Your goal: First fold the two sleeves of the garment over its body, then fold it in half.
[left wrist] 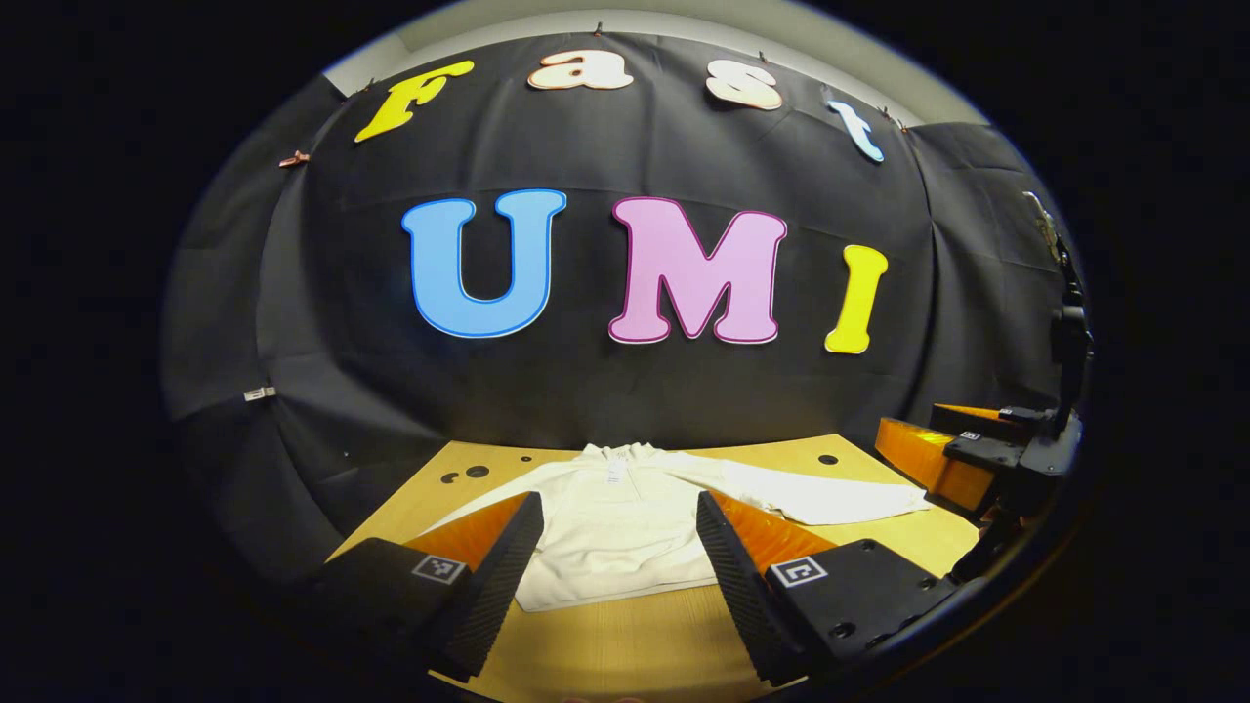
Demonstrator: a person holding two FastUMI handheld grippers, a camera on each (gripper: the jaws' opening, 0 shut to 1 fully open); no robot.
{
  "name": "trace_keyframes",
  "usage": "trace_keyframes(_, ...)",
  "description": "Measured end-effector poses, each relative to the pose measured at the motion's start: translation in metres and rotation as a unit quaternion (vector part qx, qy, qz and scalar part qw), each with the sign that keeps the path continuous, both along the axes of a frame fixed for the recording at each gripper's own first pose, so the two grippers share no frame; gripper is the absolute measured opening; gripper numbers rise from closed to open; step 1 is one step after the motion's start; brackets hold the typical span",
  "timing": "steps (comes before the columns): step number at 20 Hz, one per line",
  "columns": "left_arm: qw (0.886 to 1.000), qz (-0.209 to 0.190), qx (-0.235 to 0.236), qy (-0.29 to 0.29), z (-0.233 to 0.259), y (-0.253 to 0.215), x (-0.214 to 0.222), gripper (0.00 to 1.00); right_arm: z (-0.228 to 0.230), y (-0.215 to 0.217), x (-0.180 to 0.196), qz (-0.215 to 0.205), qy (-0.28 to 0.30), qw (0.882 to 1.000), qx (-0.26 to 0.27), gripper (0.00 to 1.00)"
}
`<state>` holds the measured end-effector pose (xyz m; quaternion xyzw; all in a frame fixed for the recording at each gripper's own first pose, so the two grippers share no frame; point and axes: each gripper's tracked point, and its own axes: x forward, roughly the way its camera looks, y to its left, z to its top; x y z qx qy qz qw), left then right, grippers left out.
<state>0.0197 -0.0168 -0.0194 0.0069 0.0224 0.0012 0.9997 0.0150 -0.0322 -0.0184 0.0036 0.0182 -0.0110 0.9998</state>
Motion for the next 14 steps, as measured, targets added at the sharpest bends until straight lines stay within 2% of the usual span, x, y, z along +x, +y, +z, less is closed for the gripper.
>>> trace_keyframes(8,1.000,-0.003,0.007,-0.004,0.005,-0.003,0.006,0.97,0.000,-0.005,0.004,-0.006,0.002,1.000,0.000,0.97)
trace_keyframes(14,1.000,-0.008,0.000,0.002,0.000,-0.007,0.010,0.97,-0.010,-0.030,0.021,-0.029,0.012,1.000,0.001,0.97)
